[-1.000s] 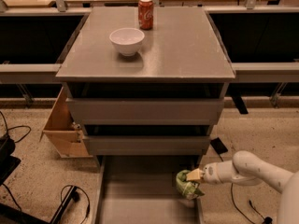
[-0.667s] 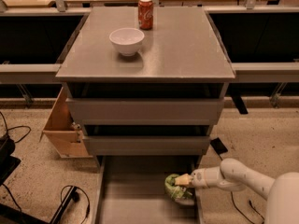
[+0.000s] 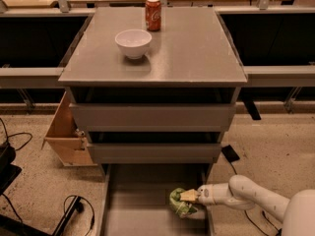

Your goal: Place green jalapeno chip bag into bottom drawer

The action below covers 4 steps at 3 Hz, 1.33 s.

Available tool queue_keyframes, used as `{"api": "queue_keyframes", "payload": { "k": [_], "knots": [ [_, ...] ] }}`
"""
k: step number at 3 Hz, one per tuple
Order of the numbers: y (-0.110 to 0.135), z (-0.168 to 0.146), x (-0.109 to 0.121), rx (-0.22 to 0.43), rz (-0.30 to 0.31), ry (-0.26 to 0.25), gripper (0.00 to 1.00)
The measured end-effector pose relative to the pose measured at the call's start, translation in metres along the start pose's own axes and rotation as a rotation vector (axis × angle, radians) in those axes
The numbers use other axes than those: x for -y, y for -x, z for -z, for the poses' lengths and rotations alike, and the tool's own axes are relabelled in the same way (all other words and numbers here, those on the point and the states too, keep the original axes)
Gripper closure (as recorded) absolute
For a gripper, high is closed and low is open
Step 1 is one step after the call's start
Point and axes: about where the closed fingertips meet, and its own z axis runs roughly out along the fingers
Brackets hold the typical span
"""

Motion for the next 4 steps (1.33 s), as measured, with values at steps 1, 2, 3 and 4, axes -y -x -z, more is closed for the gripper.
{"api": "queue_keyframes", "payload": {
  "k": [1, 2, 3, 4],
  "knots": [
    [0.0, -0.0001, 0.0, 0.0, 0.0, 0.0, 0.58],
    [0.0, -0.0001, 0.0, 0.0, 0.0, 0.0, 0.35],
    [-0.0001, -0.0001, 0.0, 0.0, 0.0, 0.0, 0.11],
    [-0.0001, -0.0001, -0.0001, 0.0, 0.0, 0.0, 0.0]
  ]
}}
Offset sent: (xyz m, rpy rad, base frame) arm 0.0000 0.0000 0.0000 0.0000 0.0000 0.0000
